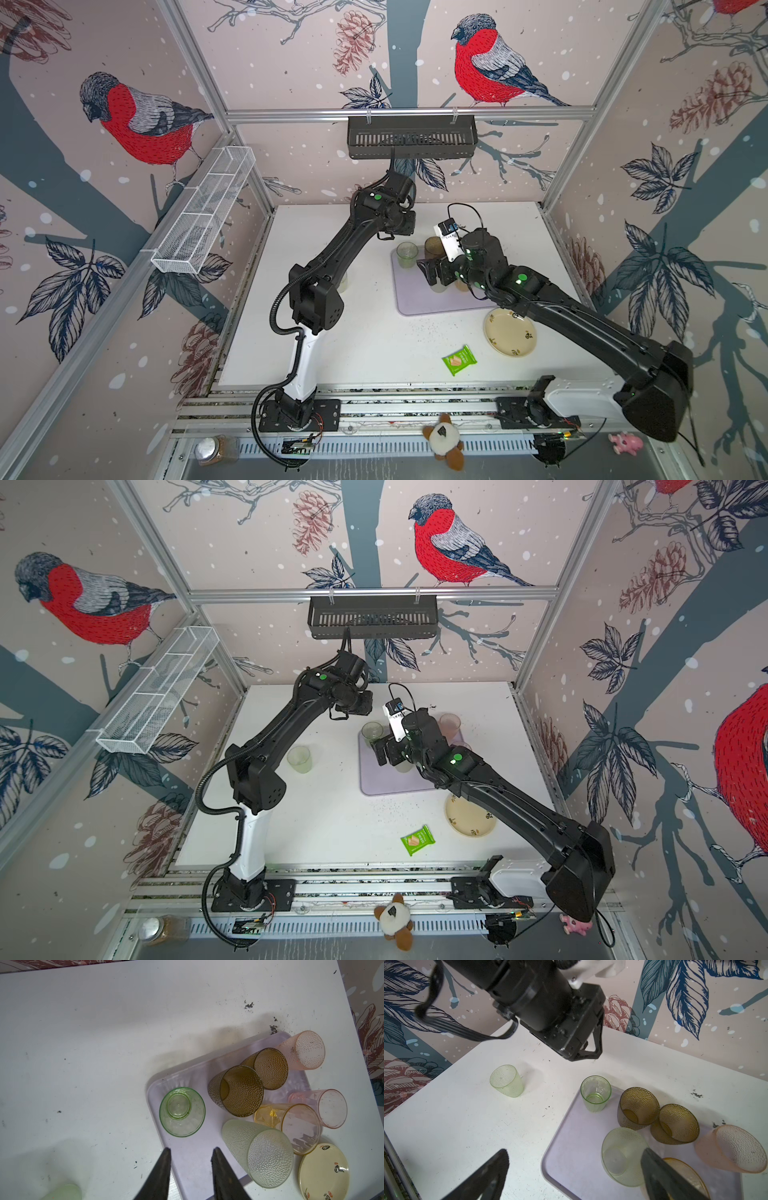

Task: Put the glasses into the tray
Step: 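Raise the left gripper and swing it back toward the remaining green cup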

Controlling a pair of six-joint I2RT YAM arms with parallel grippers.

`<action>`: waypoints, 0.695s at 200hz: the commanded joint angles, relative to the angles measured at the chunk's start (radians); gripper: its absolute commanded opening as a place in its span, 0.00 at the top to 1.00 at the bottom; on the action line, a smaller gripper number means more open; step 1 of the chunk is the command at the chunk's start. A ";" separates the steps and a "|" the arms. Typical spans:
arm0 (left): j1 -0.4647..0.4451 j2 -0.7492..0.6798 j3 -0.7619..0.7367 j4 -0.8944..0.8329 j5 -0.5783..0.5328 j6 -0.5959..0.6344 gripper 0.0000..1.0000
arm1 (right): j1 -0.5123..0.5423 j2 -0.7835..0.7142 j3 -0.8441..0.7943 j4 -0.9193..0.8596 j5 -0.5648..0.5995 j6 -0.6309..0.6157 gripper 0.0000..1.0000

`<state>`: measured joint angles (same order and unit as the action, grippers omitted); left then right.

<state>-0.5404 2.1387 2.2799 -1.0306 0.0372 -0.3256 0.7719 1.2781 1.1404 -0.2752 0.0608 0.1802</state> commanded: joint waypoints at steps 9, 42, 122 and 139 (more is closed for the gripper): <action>0.018 -0.043 -0.011 -0.042 -0.032 0.004 0.61 | -0.001 -0.006 0.002 0.021 0.001 -0.012 0.01; 0.039 -0.097 -0.055 -0.042 -0.034 0.002 0.57 | -0.003 -0.013 -0.004 0.024 -0.001 -0.005 0.00; 0.059 -0.198 -0.170 -0.065 -0.065 0.001 0.19 | -0.002 0.006 0.000 0.030 -0.005 0.011 0.01; 0.064 -0.223 -0.199 -0.072 -0.086 0.000 0.18 | -0.002 0.007 -0.005 0.037 -0.009 0.015 0.01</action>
<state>-0.4820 1.9491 2.1078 -1.0660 -0.0086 -0.3248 0.7696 1.2839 1.1351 -0.2680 0.0601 0.1818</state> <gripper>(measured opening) 0.822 0.994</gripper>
